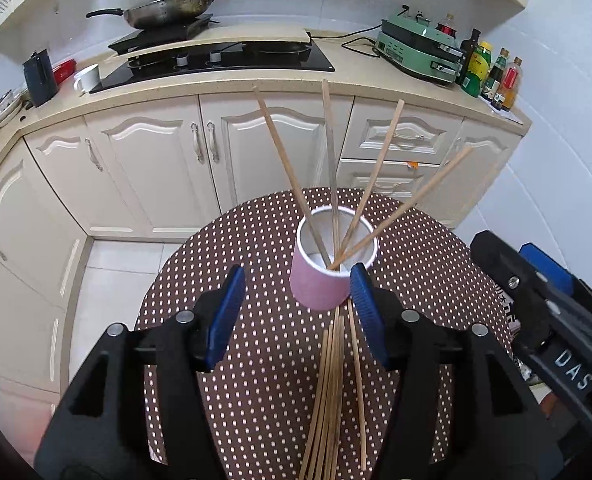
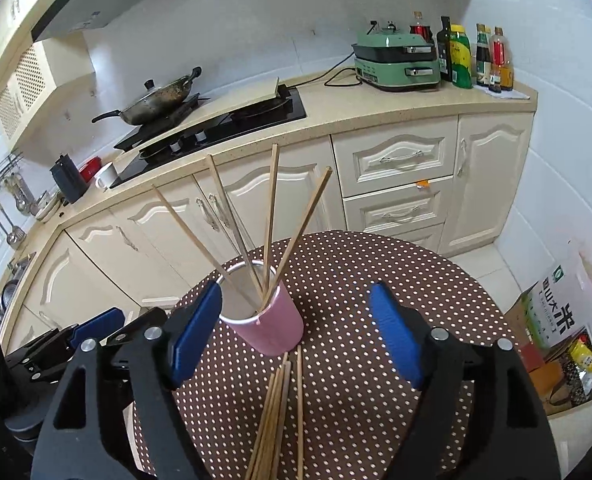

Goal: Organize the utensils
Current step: 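Move the open right tool down toward the chopstick pile beside the cup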

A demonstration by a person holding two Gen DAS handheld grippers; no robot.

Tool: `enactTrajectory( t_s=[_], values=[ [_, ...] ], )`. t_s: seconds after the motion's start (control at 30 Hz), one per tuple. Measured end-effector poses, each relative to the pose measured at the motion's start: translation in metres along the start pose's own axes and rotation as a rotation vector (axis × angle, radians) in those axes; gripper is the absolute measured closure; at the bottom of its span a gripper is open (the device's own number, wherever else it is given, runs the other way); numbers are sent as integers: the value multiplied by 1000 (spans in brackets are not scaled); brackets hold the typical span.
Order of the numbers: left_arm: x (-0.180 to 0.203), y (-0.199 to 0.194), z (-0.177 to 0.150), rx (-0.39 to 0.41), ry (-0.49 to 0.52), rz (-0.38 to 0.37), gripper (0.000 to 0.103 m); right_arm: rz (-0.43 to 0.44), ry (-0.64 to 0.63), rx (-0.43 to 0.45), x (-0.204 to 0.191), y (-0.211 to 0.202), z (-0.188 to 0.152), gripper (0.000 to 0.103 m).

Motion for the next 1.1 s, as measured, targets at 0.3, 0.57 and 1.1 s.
enactTrajectory(
  t_s=[0.3, 0.57, 1.1],
  values=[
    [-4, -18, -35, -22, -13, 17, 46, -34, -45, -18, 12, -15, -23, 16],
    [-6, -18, -71, -77, -20, 21, 41, -71, -71, -94, 25, -8, -56, 9],
    [-15, 23, -148, -268, -55, 10, 38, -161, -160, -324, 40, 47, -137, 9]
  ],
)
Point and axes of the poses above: each gripper's, at about its wrist camera, not at the fingertips, and y roughly the way its jaws point, x to its right, z to its top, the point moved 10 cm from there along y, roughly the way its jaws point, and after that the axes turned 11 degrees about -z, right-handed, at the moved point
